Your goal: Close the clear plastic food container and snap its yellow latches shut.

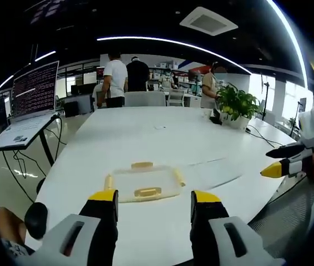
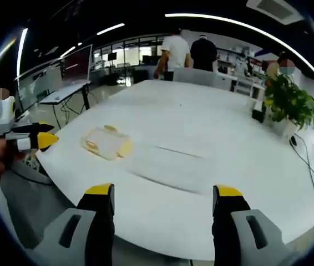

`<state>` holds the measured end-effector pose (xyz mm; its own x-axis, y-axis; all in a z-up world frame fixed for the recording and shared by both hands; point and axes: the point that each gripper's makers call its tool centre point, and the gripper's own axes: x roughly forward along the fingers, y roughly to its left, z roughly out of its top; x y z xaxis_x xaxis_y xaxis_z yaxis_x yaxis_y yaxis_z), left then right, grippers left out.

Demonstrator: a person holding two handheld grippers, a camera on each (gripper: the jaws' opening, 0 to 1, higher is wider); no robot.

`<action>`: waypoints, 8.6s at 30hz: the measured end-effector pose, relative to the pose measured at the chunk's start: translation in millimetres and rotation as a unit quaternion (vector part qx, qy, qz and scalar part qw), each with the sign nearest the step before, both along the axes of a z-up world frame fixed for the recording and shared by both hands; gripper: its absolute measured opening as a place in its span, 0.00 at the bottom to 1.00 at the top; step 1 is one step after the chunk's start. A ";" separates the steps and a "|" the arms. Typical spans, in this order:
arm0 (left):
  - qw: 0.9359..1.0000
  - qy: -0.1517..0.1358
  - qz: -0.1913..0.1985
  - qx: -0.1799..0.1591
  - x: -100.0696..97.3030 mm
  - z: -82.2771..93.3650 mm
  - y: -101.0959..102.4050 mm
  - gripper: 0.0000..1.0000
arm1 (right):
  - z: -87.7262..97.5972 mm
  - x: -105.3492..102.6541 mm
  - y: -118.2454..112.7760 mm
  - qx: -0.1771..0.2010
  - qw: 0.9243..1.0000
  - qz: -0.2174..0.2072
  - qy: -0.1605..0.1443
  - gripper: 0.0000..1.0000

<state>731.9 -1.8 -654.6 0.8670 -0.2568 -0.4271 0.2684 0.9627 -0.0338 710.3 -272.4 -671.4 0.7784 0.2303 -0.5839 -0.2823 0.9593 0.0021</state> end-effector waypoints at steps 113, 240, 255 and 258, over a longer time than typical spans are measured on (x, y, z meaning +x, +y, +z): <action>0.805 0.085 -0.528 0.257 113.1 -70.1 39.3 0.50 | -63.3 125.6 165.6 -0.115 0.835 0.529 0.095 0.63; 0.755 0.110 -0.577 0.290 103.2 4.2 31.9 0.32 | -10.0 114.4 146.4 -0.178 0.796 0.570 0.100 0.36; 0.746 0.093 -0.586 0.303 103.9 33.1 -22.8 0.32 | 20.2 110.2 90.0 -0.187 0.803 0.558 0.095 0.36; 0.746 0.090 -0.588 0.300 103.0 30.0 -37.5 0.32 | 17.2 108.3 76.6 -0.190 0.804 0.555 0.099 0.36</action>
<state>834.9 -39.3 -624.6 0.1082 -0.5096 -0.8536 0.9822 -0.0781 0.1711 818.6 -195.8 -654.2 0.1011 0.4944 -0.8633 -0.9948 0.0597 -0.0823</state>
